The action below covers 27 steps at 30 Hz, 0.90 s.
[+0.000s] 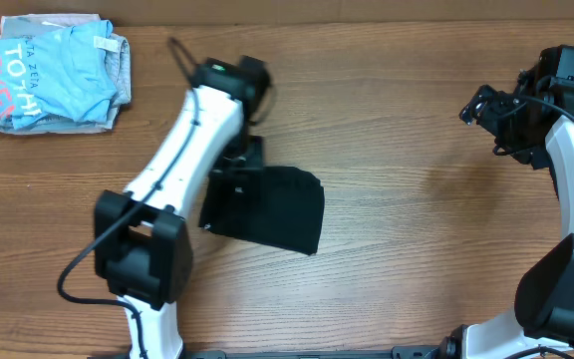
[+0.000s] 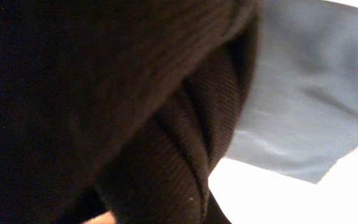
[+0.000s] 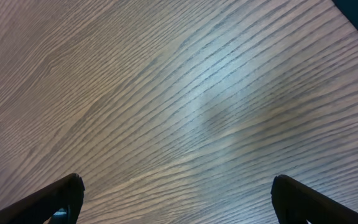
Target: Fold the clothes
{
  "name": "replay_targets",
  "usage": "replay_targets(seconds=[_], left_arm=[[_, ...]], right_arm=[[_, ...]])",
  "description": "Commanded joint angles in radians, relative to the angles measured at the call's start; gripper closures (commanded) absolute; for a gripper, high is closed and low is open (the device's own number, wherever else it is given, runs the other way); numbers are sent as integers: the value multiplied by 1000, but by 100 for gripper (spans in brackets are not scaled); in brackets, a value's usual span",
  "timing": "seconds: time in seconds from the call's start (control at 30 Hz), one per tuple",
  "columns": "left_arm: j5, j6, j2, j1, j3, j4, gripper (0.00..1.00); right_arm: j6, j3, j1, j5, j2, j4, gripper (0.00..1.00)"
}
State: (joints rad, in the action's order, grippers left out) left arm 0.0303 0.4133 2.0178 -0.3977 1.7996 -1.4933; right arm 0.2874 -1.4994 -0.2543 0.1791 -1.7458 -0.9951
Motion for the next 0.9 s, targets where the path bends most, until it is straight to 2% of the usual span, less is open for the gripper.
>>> replay_targets(seconds=[0.0, 0.13, 0.3, 0.4, 0.5, 0.6, 0.73, 0.77, 0.8, 0.83, 0.87], left_arm=[[-92, 14, -29, -81, -27, 40, 96], [-159, 14, -29, -166, -58, 111, 95], [-166, 43, -28, -234, -128, 207, 86], [-213, 44, -28, -255, -181, 274, 88], [-272, 43, -28, -269, -235, 369, 96], [-312, 8, -28, -275, -267, 445, 96], [-346, -18, -28, -278, -273, 475, 92], [-357, -18, -28, -278, -273, 475, 89], [-371, -24, -28, -278, -273, 474, 79], [-389, -42, -28, -278, -273, 473, 61], [-407, -61, -28, -278, -273, 472, 50]], right_arm=[[0, -7, 1, -3, 14, 3, 0], [0, -7, 2, -3, 14, 3, 0], [0, -7, 1, -3, 14, 2, 0], [0, -7, 2, -3, 14, 2, 0], [0, -7, 2, -3, 14, 2, 0], [0, -7, 1, -3, 14, 3, 0], [0, -7, 1, -3, 14, 3, 0], [0, -7, 1, -3, 14, 3, 0], [0, -7, 1, -3, 14, 3, 0], [0, -7, 1, -3, 14, 3, 0], [0, -7, 1, -3, 14, 3, 0]])
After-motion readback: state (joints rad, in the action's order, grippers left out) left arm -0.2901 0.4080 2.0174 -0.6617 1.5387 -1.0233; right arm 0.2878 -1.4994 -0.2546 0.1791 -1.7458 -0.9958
